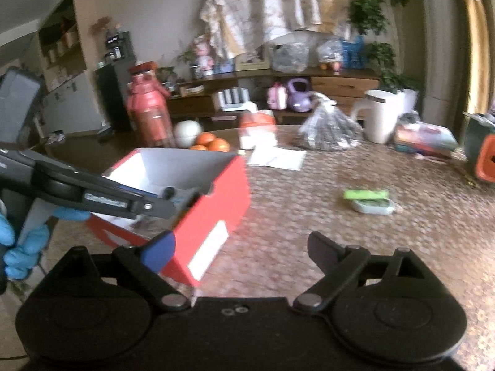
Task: Organize rigid objects
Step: 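Withdraw both tools from the box toward the green highlighter and tape dispenser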
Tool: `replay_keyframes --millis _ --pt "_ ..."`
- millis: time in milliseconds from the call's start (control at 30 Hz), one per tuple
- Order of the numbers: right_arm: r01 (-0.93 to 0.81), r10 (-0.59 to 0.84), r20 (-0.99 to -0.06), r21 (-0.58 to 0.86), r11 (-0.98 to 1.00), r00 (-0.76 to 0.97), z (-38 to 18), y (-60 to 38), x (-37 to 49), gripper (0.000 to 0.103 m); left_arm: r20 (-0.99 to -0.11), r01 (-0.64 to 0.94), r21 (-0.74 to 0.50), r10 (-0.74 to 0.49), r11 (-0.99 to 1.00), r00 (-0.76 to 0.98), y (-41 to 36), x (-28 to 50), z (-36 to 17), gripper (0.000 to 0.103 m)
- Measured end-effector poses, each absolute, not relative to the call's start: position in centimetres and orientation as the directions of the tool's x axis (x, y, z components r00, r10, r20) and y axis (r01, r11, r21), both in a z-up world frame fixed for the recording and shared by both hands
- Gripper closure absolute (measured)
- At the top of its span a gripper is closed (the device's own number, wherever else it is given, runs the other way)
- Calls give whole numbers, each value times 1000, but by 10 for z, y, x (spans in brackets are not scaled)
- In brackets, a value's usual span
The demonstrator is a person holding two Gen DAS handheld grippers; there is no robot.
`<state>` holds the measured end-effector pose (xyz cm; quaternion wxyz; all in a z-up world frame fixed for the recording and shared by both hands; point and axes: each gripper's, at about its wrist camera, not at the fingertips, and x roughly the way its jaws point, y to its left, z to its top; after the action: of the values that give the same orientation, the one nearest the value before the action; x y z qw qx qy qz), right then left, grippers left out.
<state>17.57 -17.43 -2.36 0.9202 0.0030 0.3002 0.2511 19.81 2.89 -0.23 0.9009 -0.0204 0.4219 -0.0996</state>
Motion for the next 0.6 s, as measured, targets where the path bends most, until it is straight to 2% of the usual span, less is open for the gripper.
replay_keyframes --millis 33,67,300,367,433,533,600 --pt "-448 453 -553 154 881 699 -25 -181 176 11 -754 169 -124 -203 978 625 24 199 -2 43" --pt "-434 441 -555 153 888 706 -27 -189 176 11 -749 173 -122 -206 977 630 19 200 -3 30" --pt "-379 389 -570 143 914 724 -40 -226 184 11 -755 215 -112 -223 970 616 -17 218 -6 26" --pt "-374 385 -574 144 916 723 -45 -233 187 11 -760 230 -111 -231 967 608 -27 226 -7 18" --pt "-373 382 -576 140 917 723 -49 -238 190 10 -764 237 -110 -234 965 601 -37 235 -8 16" --pt "-367 374 -582 137 920 722 -56 -245 199 10 -786 238 -121 -239 964 570 -52 255 -14 4" --pt "-363 369 -584 135 922 723 -61 -250 205 10 -797 238 -148 -258 960 545 -59 267 -19 3"
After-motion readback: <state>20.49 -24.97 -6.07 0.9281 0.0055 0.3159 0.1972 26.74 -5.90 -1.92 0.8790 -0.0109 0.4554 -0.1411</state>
